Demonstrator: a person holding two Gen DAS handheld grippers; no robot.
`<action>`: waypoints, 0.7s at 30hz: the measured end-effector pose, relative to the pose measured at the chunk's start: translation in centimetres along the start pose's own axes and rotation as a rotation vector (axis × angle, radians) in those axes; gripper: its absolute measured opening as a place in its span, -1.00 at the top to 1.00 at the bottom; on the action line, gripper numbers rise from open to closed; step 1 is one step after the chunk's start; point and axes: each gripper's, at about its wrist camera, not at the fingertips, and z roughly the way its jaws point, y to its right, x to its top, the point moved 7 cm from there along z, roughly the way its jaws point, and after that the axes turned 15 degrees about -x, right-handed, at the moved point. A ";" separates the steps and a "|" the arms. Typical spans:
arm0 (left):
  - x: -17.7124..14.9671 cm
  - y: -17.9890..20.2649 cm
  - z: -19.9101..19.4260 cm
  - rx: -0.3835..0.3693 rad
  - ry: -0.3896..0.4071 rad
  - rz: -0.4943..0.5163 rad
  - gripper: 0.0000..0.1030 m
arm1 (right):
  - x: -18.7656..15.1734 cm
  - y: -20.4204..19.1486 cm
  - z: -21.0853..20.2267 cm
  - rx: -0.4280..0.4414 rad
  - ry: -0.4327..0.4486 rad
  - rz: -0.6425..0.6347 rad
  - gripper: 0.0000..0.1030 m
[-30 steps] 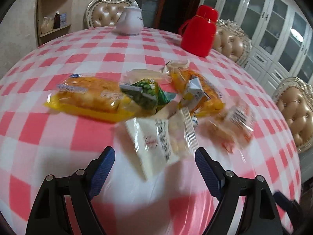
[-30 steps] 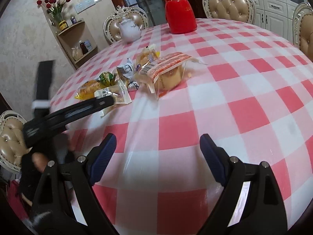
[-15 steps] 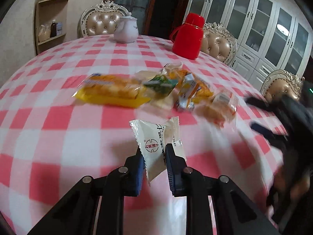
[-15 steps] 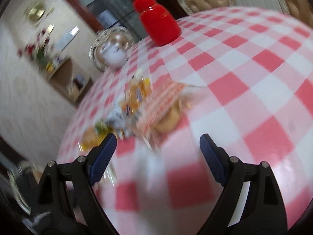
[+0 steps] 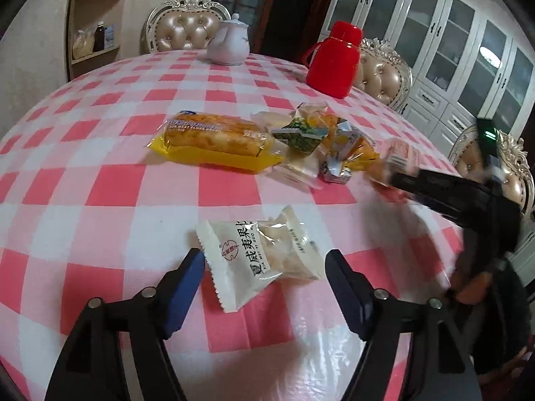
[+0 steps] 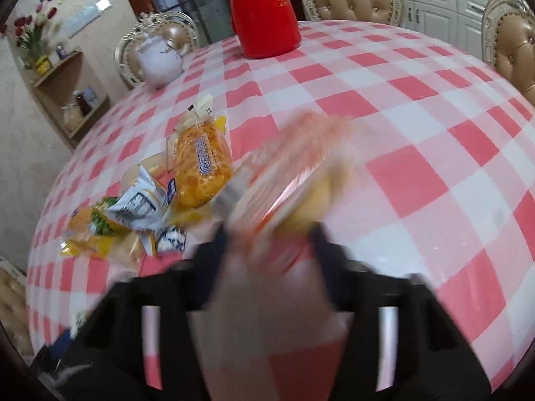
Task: Organize snacks
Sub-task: 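Grasp the clear bread bag with orange label with the right gripper while the left gripper holds the cookie packet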
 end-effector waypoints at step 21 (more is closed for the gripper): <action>0.9 -1.7 1.4 0.057 -0.031 -0.010 -0.02 | 1.7 3.7 -1.1 -0.106 -0.066 0.242 -0.89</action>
